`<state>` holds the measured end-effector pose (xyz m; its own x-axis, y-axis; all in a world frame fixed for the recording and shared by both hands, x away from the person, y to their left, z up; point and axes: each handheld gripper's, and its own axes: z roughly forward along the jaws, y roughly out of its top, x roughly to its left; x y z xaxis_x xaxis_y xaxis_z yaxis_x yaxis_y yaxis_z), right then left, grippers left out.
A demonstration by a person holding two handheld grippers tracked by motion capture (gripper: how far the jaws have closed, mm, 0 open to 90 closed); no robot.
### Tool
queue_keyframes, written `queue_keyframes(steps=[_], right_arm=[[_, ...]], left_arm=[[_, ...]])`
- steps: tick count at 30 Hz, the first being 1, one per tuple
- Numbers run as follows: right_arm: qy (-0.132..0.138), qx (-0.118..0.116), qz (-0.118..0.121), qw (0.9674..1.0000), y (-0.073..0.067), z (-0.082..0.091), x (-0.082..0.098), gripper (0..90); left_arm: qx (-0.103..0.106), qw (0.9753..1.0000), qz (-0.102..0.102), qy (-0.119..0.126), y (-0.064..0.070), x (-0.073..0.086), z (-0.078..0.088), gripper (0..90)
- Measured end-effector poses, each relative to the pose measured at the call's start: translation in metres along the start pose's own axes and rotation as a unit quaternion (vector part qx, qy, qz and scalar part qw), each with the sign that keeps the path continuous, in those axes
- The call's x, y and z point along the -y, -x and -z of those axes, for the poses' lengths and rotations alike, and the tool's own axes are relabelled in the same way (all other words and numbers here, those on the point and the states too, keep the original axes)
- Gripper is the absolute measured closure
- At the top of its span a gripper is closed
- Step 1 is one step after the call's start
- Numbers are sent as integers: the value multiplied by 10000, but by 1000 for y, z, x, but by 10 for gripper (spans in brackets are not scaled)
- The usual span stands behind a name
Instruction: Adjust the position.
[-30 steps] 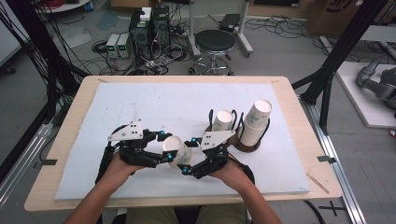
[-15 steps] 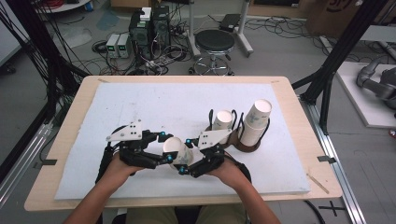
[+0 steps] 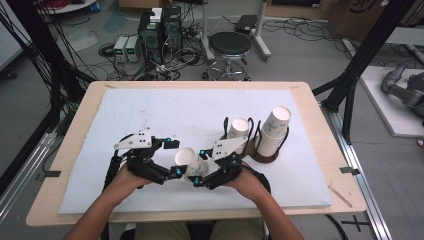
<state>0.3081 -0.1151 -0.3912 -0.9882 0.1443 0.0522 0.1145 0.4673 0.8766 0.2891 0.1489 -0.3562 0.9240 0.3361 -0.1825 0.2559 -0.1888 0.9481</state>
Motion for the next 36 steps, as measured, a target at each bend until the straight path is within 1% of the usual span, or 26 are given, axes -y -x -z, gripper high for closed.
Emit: queue_keyframes(steps=[2,3,4,6,8,10,11,12,13,14,17,18,22,23,24,25,26,29,31,32,33,34,36], right_arm=[[-65,48,37,10000,1,1,-1,304],[-108,55,63,9999,1,2,-1,304],[-165,65,87,9998,1,2,-2,304],[-289,105,148,9994,1,2,-3,304],[-448,141,219,9987,1,2,-5,304],[-548,131,271,9980,1,1,-7,304],[-601,156,299,9976,1,1,-8,304],[-645,150,314,9973,1,1,-9,304],[-645,150,314,9973,1,1,-9,304],[-713,148,367,9967,2,1,-12,304],[-731,129,373,9965,2,1,-13,304],[-824,135,420,9956,2,0,-16,304],[-909,90,449,9948,2,0,-19,303],[-999,71,521,9936,2,0,-21,304],[-1043,57,526,9931,2,-1,-22,304],[-1043,57,526,9931,2,-1,-22,304],[-1158,41,590,9915,2,-2,-25,303],[-1280,17,680,9894,1,-3,-28,303],[-1342,-7,695,9885,1,-3,-31,304],[-1397,-10,717,9876,1,-3,-32,304],[-1397,-10,717,9876,1,-3,-32,304],[-1541,-15,788,9849,1,-4,-35,304],[-1607,-50,797,9838,1,-5,-37,304]], left_arm=[[30,10000,-2,-23,0,0,1,122],[6,9999,-62,-113,-1,-1,2,121],[6,9999,-62,-113,-1,-1,2,122],[16,9996,-126,-248,-1,-2,5,123],[50,9994,-157,-303,-2,-2,7,123],[48,9993,-143,-331,-3,-3,8,124],[70,9989,-188,-425,-4,-3,9,124],[73,9987,-205,-461,-4,-3,10,124],[73,9987,-205,-461,-4,-3,10,125],[89,9985,-224,-498,-5,-3,10,126],[121,9981,-224,-557,-5,-4,11,128],[151,9978,-256,-588,-6,-4,11,130],[209,9969,-301,-696,-5,-5,10,134],[236,9967,-309,-719,-5,-5,10,138],[282,9961,-334,-760,-4,-5,9,141],[282,9961,-334,-760,-4,-5,9,143],[289,9958,-363,-789,-4,-5,8,143],[288,9949,-400,-877,-4,-5,8,145],[288,9948,-402,-887,-4,-4,7,146],[298,9944,-411,-932,-3,-4,7,147],[298,9944,-411,-932,-3,-4,7,147],[307,9939,-426,-967,-3,-5,6,149],[344,9929,-468,-1037,-2,-6,5,152]])
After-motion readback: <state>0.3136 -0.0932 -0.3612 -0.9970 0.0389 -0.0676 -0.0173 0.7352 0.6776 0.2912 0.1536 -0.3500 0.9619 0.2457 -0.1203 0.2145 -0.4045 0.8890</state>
